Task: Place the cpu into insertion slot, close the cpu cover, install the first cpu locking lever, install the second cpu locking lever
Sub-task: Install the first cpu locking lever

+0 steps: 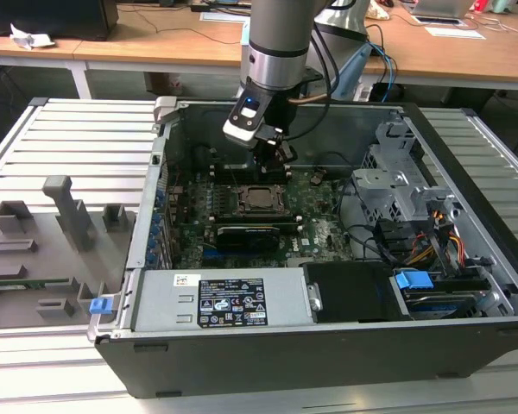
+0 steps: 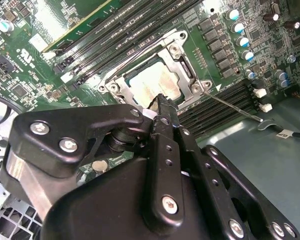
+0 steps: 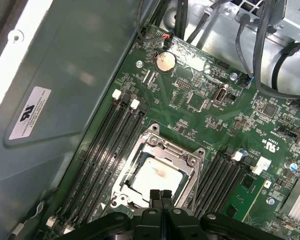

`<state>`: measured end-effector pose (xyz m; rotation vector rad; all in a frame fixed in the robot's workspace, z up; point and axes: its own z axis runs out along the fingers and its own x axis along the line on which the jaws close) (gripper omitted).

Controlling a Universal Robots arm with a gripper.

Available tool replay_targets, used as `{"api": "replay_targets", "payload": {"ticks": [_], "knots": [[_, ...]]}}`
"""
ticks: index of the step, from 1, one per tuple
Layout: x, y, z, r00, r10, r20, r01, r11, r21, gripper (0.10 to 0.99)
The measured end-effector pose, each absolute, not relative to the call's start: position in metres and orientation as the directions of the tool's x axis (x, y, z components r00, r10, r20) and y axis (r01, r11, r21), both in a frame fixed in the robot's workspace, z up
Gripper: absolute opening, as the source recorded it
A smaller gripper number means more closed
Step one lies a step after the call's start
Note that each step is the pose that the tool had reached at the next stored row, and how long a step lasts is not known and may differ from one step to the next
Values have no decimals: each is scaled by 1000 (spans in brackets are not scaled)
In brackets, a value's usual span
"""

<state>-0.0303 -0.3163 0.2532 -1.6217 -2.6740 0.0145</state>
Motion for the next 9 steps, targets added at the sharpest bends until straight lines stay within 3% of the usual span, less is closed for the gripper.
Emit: {"api": "replay_targets", "payload": {"ticks": [9], "knots": [[-30,-316,253,-479,878,7,877,479,-15,106]]}}
